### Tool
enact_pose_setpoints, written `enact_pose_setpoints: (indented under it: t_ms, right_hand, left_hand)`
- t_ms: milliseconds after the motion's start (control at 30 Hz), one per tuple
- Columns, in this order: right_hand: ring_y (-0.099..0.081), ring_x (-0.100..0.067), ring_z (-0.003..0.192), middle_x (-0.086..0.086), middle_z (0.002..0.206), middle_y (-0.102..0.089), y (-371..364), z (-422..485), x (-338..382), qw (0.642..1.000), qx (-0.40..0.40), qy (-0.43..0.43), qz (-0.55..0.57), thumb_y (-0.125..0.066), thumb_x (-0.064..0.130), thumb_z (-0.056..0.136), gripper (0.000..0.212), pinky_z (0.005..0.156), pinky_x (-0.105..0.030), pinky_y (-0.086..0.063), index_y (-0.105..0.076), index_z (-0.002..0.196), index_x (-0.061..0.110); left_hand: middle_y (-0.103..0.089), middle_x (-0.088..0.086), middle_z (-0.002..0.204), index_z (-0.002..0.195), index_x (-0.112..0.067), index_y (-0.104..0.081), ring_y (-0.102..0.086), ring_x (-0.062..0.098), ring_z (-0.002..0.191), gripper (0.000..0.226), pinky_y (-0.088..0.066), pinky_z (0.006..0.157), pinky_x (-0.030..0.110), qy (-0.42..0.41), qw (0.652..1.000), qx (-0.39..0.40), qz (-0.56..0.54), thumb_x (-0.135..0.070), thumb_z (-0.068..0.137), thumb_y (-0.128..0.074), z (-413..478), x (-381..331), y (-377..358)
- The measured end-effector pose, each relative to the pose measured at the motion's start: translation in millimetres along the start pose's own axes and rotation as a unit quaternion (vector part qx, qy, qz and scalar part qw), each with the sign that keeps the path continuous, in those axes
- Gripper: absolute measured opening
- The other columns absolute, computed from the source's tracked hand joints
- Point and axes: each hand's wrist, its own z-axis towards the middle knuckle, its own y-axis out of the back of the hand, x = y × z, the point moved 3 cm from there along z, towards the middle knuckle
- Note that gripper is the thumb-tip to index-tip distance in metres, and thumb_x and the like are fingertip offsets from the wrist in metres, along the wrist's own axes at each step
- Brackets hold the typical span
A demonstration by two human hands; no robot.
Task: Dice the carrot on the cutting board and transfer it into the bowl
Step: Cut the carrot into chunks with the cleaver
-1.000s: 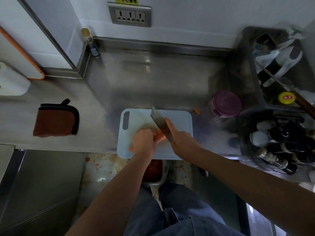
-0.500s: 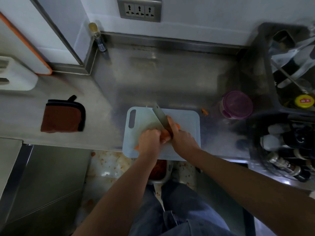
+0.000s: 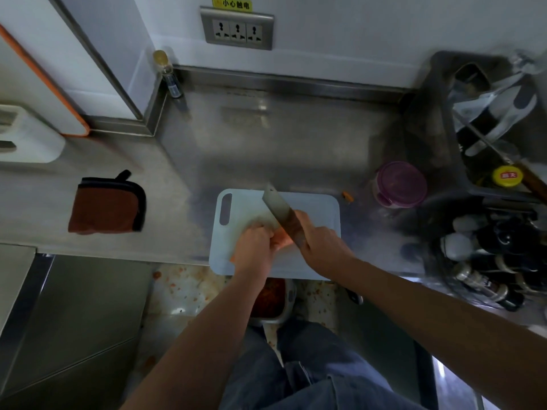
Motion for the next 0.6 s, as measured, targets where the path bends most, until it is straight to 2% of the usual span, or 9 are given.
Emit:
enact_pose_setpoints:
  t_ms: [167,267,367,467,600]
  right_hand:
    - [-0.058,-0.030,0.070,-0.011,0.080,-0.057,-4,-3,0,0.999,0.011,-0.009,-0.030,-0.039,0.009,0.094,0.054,0.063,-0.042,-0.050,-0.016,0.139,0.027]
    - [-0.057,-0.025,0.071,-0.008,0.082,-0.054,-8,-3,3,0.999,0.022,-0.017,-0.036,-0.040,0.002,0.090,0.063,0.062,-0.039,-0.048,-0.012,0.139,0.030]
    - [-0.055,-0.024,0.072,-0.007,0.084,-0.052,-14,2,7,0.999,0.024,-0.016,-0.042,-0.042,0.000,0.090,0.066,0.064,-0.040,-0.048,-0.009,0.138,0.032]
    - [-0.060,-0.031,0.082,-0.014,0.097,-0.057,-22,8,6,0.998,0.028,-0.025,-0.041,-0.043,0.002,0.091,0.067,0.071,-0.045,-0.051,-0.008,0.140,0.032]
    - [-0.061,-0.037,0.090,-0.018,0.108,-0.059,-30,10,5,0.999,0.021,-0.025,-0.040,-0.041,0.006,0.094,0.066,0.077,-0.049,-0.051,-0.006,0.143,0.032]
  left_hand:
    - [-0.063,-0.001,0.095,0.096,-0.019,-0.072,-0.058,0.015,0.091,0.029,-0.044,0.078,0.026,0.004,1.000,-0.003,0.001,-0.044,0.091,-0.061,2,0,0]
    - [-0.064,-0.002,0.092,0.095,-0.017,-0.072,-0.058,0.013,0.088,0.029,-0.039,0.073,0.022,0.022,1.000,-0.003,-0.009,-0.045,0.089,-0.064,2,0,1]
    - [-0.059,-0.005,0.084,0.092,-0.016,-0.070,-0.052,0.010,0.082,0.029,-0.036,0.072,0.022,0.021,1.000,0.000,-0.013,-0.044,0.087,-0.066,3,0,1]
    - [-0.063,-0.001,0.089,0.094,-0.014,-0.069,-0.057,0.015,0.088,0.021,-0.040,0.076,0.024,0.013,1.000,-0.002,0.001,-0.035,0.089,-0.065,3,0,1]
    - [-0.063,0.000,0.090,0.092,-0.015,-0.066,-0.057,0.017,0.089,0.018,-0.043,0.078,0.027,0.014,1.000,0.004,0.006,-0.033,0.091,-0.062,2,1,0]
